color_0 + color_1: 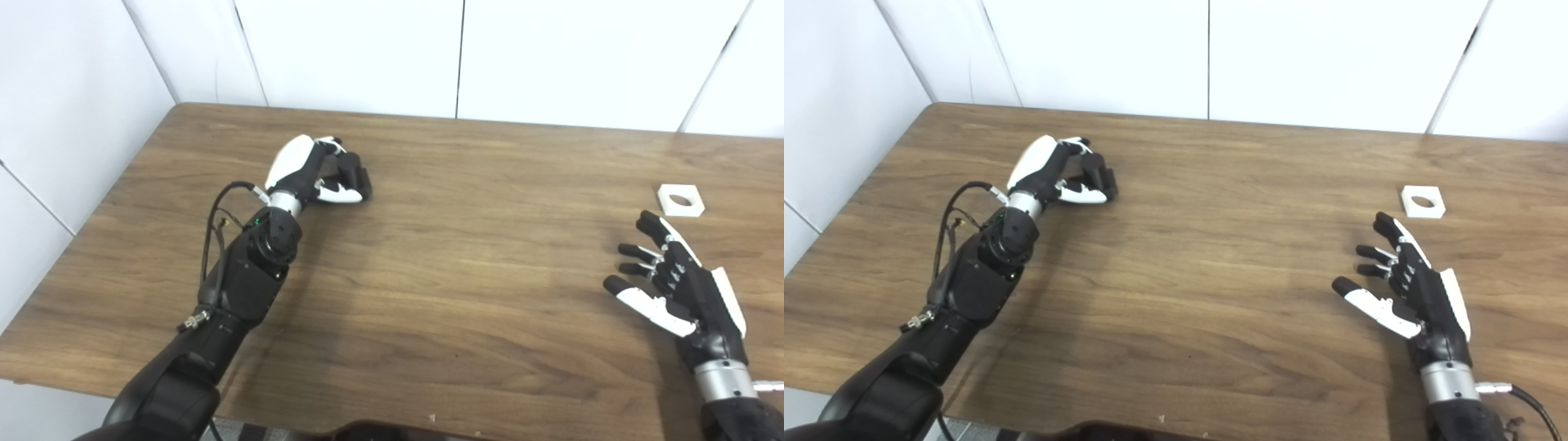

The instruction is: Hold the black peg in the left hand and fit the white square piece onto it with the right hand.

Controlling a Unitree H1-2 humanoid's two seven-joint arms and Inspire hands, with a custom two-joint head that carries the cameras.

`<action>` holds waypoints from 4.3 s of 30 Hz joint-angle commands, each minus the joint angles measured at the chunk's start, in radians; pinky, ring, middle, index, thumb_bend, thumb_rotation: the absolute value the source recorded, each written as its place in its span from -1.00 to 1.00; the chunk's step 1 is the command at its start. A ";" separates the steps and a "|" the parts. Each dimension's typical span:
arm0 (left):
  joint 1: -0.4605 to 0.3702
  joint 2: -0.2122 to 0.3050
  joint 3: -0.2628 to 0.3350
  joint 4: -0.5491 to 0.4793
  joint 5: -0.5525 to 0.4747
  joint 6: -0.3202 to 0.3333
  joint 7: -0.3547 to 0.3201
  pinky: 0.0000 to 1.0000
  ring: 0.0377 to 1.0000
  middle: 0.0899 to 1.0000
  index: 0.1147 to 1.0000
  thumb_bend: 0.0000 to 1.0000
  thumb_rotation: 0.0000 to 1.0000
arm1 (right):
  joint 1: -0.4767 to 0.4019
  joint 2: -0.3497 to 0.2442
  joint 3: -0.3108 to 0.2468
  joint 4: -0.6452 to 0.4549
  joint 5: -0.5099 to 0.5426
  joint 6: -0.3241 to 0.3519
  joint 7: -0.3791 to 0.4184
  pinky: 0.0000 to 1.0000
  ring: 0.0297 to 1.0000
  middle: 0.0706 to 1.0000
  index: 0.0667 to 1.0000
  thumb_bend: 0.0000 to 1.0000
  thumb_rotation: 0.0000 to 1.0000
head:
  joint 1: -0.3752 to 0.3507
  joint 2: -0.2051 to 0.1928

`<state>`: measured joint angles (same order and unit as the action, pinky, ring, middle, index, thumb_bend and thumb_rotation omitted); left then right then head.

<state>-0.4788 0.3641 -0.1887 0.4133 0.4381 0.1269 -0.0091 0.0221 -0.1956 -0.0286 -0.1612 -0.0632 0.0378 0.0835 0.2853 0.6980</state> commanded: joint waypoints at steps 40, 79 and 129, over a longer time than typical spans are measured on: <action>0.152 -0.064 -0.146 -0.173 -0.015 -0.266 -0.169 0.81 0.91 0.79 -0.15 0.05 -0.86 | -0.031 0.025 0.005 -0.061 -0.024 -0.004 -0.018 0.38 0.56 0.82 0.81 0.61 -0.23 | -0.067 0.022; 0.306 -0.061 -0.226 -0.247 0.068 -0.293 -0.091 0.81 0.90 0.79 -0.14 0.04 -0.85 | -0.070 0.045 0.022 -0.161 -0.079 0.093 -0.024 0.40 0.53 0.80 0.81 0.62 -0.28 | -0.484 0.049; 0.311 -0.061 -0.185 -0.143 0.021 -0.411 -0.087 0.60 0.81 0.73 -0.15 0.04 -0.86 | -0.601 -0.429 0.154 0.219 -0.662 0.253 0.204 0.44 0.76 0.85 0.59 0.45 -0.50 | -0.769 -0.019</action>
<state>-0.2355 0.2865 -0.3557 0.2010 0.4380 -0.3071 -0.0584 -0.5151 -0.6038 0.1308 0.0648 -0.7147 0.2998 0.3042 -0.4832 0.6780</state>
